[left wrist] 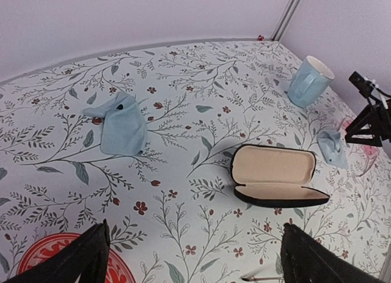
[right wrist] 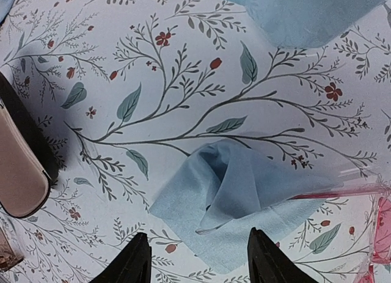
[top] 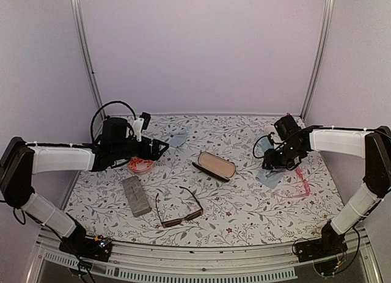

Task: Organize the sunglasses
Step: Pick up the glasses cleaning cloth from the center of the board.

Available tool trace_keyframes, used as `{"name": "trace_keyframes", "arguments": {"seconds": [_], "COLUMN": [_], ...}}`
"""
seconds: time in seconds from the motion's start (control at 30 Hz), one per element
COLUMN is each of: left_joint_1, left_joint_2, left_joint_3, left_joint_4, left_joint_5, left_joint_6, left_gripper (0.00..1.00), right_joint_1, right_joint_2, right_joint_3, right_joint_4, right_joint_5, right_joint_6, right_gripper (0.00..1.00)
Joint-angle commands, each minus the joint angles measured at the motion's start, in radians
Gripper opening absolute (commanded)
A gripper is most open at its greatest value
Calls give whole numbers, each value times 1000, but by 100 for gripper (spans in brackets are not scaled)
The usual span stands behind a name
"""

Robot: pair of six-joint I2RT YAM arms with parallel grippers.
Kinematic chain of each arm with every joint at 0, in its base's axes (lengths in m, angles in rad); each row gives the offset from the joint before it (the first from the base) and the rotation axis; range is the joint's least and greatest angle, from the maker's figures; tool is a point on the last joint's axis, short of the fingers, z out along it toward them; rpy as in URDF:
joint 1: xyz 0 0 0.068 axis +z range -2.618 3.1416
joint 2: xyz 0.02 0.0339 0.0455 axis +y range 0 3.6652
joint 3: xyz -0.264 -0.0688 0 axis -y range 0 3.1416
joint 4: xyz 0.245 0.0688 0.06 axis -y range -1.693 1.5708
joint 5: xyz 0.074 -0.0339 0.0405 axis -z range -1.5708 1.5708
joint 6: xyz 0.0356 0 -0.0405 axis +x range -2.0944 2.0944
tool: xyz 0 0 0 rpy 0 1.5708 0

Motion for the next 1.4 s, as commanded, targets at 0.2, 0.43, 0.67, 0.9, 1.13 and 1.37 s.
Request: {"name": "trace_keyframes", "arguments": {"seconds": [0.2, 0.43, 0.67, 0.9, 1.13, 1.37], "left_joint_1": [-24, -30, -35, -40, -45, -47], "left_joint_2": [22, 21, 28, 46, 56, 51], "left_joint_3": [24, 26, 28, 42, 50, 49], "left_joint_4": [17, 12, 9, 6, 2, -6], "left_joint_5": [-10, -21, -29, -29, -35, -45], "left_joint_6": [-2, -2, -2, -2, 0, 5], "left_gripper": [98, 98, 98, 98, 98, 98], "right_joint_1": [-34, -43, -47, -55, -56, -57], "right_joint_2": [29, 53, 45, 51, 88, 100], "right_joint_3": [-34, -30, -48, -70, -54, -35], "right_joint_4": [85, 99, 95, 104, 146, 162], "right_joint_5": [-59, -31, 10, 13, -28, -51], "right_joint_6": [34, 27, 28, 28, 19, 14], "right_gripper": [46, 43, 42, 42, 34, 20]}}
